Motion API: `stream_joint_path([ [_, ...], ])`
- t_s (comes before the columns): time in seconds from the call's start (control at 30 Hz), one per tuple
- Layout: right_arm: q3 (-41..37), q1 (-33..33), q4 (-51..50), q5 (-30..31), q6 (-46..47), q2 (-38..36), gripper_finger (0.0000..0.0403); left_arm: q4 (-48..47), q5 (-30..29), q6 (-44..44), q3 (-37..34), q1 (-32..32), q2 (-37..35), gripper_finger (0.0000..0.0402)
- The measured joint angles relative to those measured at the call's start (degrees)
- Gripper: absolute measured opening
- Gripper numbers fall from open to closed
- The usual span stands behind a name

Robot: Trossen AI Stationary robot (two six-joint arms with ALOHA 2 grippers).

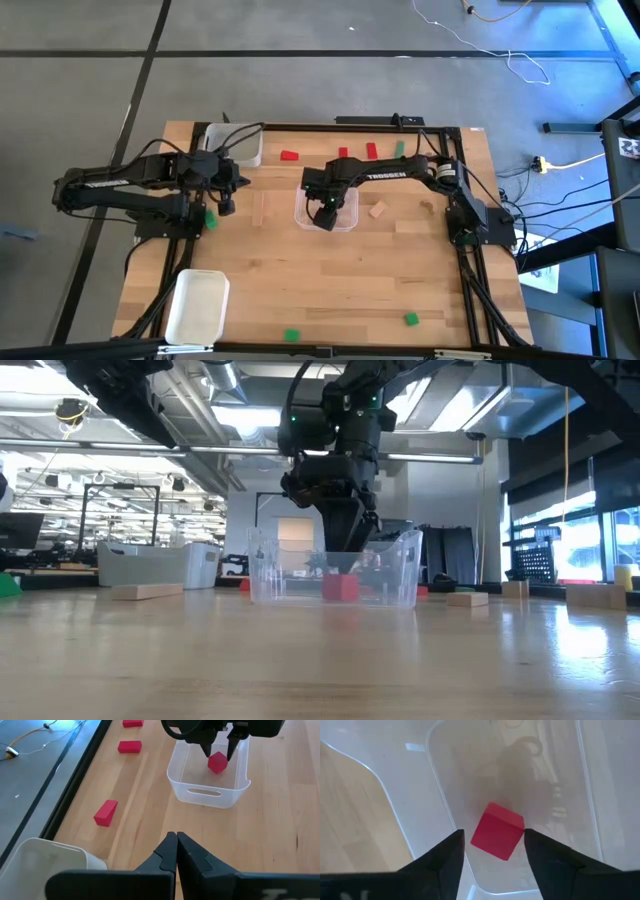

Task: Sort & place blocks by color
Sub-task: Put the red block into the transparent bin, then put the brown block into the gray bin

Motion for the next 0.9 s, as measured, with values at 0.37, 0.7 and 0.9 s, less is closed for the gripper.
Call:
stream_joint_path([
  [0.37, 12.19, 0.27, -12.18, 5.88, -6.87, -3.19, 0.021, -0.07, -0.02, -0.02, -0.02, 0.0, -0.03, 0.0],
  [0.7, 9.45, 0.63, -17.72, 14.37, -5.55, -15.62, 0.0211, -0.07, -0.04, 0.3, -0.04, -0.02, -0.07, 0.0],
  [0.9, -0.67, 0.65, -16.12, 19.63, -0.85, -25.38, 0.0211, 0.09, -0.02, -0.02, -0.04, -0.02, -0.04, 0.0],
])
